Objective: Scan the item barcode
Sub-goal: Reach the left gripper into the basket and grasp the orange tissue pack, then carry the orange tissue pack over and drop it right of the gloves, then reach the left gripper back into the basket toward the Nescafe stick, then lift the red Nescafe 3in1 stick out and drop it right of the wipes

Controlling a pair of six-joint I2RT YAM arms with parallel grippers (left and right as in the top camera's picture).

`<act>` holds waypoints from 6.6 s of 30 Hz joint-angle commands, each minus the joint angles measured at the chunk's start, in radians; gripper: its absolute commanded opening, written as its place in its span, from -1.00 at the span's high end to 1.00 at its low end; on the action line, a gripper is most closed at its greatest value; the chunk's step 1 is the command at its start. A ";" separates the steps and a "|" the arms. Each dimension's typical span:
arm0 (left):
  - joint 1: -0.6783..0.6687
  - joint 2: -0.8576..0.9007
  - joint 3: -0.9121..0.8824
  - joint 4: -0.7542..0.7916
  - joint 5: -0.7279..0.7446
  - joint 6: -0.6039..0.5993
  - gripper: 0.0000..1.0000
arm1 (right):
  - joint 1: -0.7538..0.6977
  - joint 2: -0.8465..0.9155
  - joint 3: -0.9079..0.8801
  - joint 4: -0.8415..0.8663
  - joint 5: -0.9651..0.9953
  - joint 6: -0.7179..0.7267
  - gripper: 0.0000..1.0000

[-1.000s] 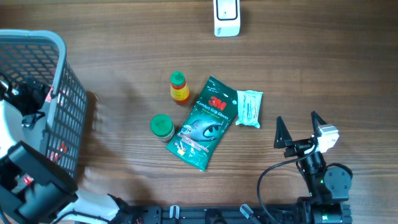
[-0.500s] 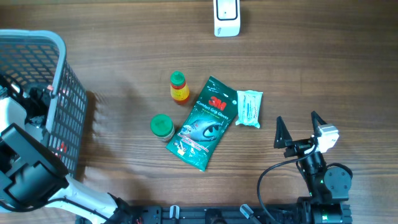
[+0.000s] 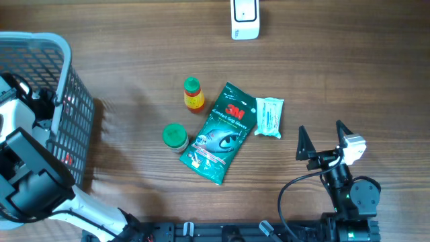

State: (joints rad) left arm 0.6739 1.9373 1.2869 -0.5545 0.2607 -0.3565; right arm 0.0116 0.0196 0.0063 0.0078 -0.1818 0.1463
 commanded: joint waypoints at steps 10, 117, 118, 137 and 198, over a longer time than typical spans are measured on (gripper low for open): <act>0.114 -0.758 -0.023 -0.106 0.090 -0.239 0.92 | 0.002 -0.006 -0.001 0.005 0.006 0.013 -0.99; 0.209 -0.190 -0.074 -0.542 -0.518 -1.297 -1.00 | 0.002 -0.006 -0.001 0.005 0.006 0.013 -0.99; 0.209 -0.170 -0.083 -0.542 -0.511 -1.297 -1.00 | 0.002 -0.006 -0.001 0.005 0.006 0.013 -1.00; 0.207 -0.131 -0.194 -0.343 -0.418 -1.084 0.92 | 0.002 -0.006 -0.001 0.005 0.006 0.013 -1.00; -1.547 0.145 0.197 0.222 -0.148 -0.444 0.92 | 0.002 -0.006 -0.001 0.005 0.006 0.013 -1.00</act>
State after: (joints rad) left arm -0.8696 2.0518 1.4788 -0.3279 0.1314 -0.7444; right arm 0.0124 0.0196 0.0063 0.0074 -0.1818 0.1463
